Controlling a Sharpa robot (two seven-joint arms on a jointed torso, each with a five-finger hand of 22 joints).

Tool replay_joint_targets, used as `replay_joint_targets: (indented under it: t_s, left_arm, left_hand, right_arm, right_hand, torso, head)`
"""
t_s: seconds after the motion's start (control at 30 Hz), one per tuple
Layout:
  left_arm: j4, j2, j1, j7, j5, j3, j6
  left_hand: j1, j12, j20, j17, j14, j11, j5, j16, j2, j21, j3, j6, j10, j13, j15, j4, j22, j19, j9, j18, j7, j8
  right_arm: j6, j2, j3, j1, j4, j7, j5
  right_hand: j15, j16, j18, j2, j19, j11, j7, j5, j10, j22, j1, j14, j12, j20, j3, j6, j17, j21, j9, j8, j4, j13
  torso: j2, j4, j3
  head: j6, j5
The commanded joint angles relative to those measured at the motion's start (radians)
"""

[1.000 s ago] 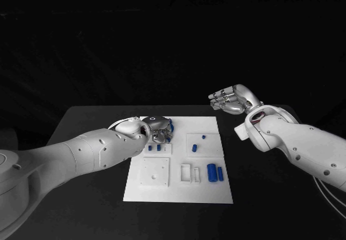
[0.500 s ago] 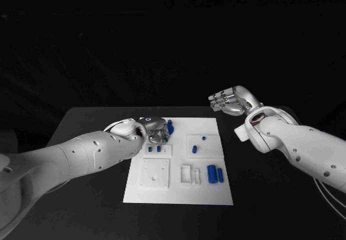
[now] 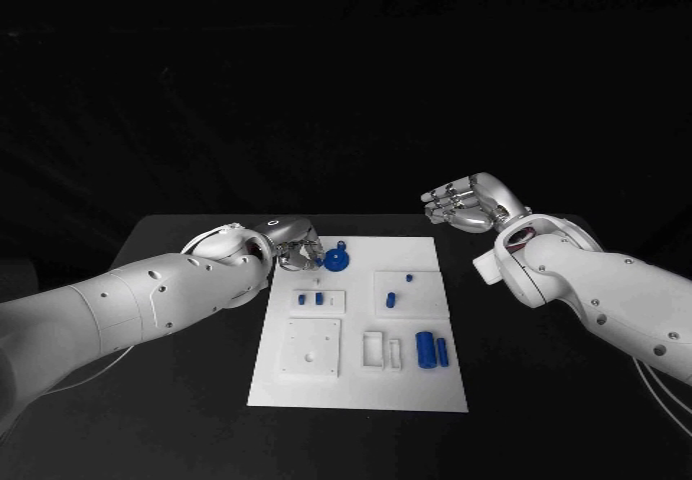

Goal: Assemble the parts on the task board

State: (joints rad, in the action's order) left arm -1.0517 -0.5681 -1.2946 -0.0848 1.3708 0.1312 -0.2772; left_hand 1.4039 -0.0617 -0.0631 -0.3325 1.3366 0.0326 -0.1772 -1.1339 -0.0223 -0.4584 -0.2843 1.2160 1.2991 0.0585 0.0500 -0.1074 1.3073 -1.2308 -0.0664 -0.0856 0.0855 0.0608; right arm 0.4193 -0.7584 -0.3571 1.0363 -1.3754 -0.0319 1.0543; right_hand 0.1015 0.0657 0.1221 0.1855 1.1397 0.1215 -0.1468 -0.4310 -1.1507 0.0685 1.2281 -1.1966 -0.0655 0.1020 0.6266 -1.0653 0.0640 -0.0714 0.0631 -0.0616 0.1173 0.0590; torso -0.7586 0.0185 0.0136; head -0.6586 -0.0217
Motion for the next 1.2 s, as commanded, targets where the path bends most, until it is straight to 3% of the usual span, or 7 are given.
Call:
replay_joint_targets:
  t_s: [0.03,0.1,0.43,0.77,1.2]
  left_arm:
    - [-0.019,-0.017,-0.003,0.016,-0.016,-0.002,0.042]
    - [-0.024,-0.023,-0.004,0.018,-0.013,-0.002,0.049]
    - [-0.02,-0.029,-0.004,0.023,-0.006,-0.002,0.071]
    - [0.007,-0.006,0.012,0.008,0.007,0.0,0.065]
    - [0.024,0.01,0.022,0.002,0.014,0.005,0.079]
  left_hand:
    - [-0.003,0.004,-0.003,0.0,0.003,0.002,-0.002,0.005,0.002,-0.005,0.001,0.006,0.008,0.0,-0.001,-0.008,0.021,0.003,-0.001,-0.01,0.002,0.003]
    - [-0.003,0.004,-0.003,0.0,0.003,0.002,-0.002,0.005,0.001,-0.005,0.001,0.005,0.008,0.0,-0.001,-0.009,0.021,0.003,-0.001,-0.009,0.002,0.002]
    - [-0.002,0.004,-0.003,0.001,0.002,0.002,-0.001,0.006,0.0,-0.005,0.001,0.005,0.008,0.0,-0.001,-0.009,0.021,0.004,-0.001,-0.009,0.002,0.002]
    - [-0.001,0.004,-0.003,0.002,0.001,0.003,-0.002,0.01,0.0,-0.006,0.002,0.002,0.006,0.0,-0.002,-0.009,0.021,0.007,-0.001,-0.009,0.003,0.002]
    - [0.0,0.004,-0.003,0.002,0.001,0.003,-0.003,0.011,0.001,-0.006,0.001,0.002,0.006,0.0,-0.002,-0.009,0.021,0.007,-0.001,-0.009,0.003,0.002]
  right_arm:
    - [-0.014,-0.002,0.0,0.0,-0.002,-0.002,0.004]
    - [-0.014,-0.003,0.0,0.0,-0.002,-0.002,0.004]
    - [-0.015,-0.001,0.0,0.0,-0.001,-0.002,0.004]
    - [-0.015,0.003,0.0,0.0,0.0,-0.003,0.004]
    - [-0.015,0.004,0.0,0.0,0.0,-0.003,0.004]
  right_hand:
    - [0.005,-0.004,0.013,-0.002,-0.002,-0.001,-0.002,-0.004,0.005,-0.001,-0.008,0.004,0.004,0.003,0.001,0.004,-0.001,-0.001,0.0,-0.001,-0.003,-0.001]
    - [0.005,-0.004,0.013,-0.002,-0.002,-0.001,-0.002,-0.004,0.005,-0.001,-0.008,0.004,0.004,0.003,0.001,0.004,-0.001,-0.001,0.0,-0.001,-0.003,-0.001]
    - [0.005,-0.004,0.013,-0.002,-0.002,-0.001,-0.002,-0.004,0.005,-0.001,-0.008,0.004,0.004,0.003,0.001,0.004,-0.001,-0.001,0.0,-0.001,-0.003,-0.001]
    - [0.006,-0.004,0.013,-0.002,-0.003,-0.001,-0.002,-0.005,0.005,-0.001,-0.008,0.005,0.004,0.003,0.001,0.005,-0.001,-0.001,0.0,-0.001,-0.002,-0.001]
    - [0.005,-0.004,0.014,-0.003,-0.003,-0.001,-0.002,-0.007,0.005,-0.001,-0.007,0.005,0.004,0.003,0.003,0.004,-0.001,-0.001,0.0,-0.001,-0.001,-0.001]
  torso:
    - [-0.001,0.0005,-0.0008]
    - [-0.002,0.0021,-0.0022]
    - [-0.002,-0.0022,-0.0003]
    - [-0.002,-0.0054,0.0015]
    - [-0.001,-0.0028,0.0023]
  head:
    - [-0.001,-0.001]
    - [-0.002,0.0]
    - [-0.003,-0.008]
    - [-0.004,-0.01]
    - [-0.006,-0.006]
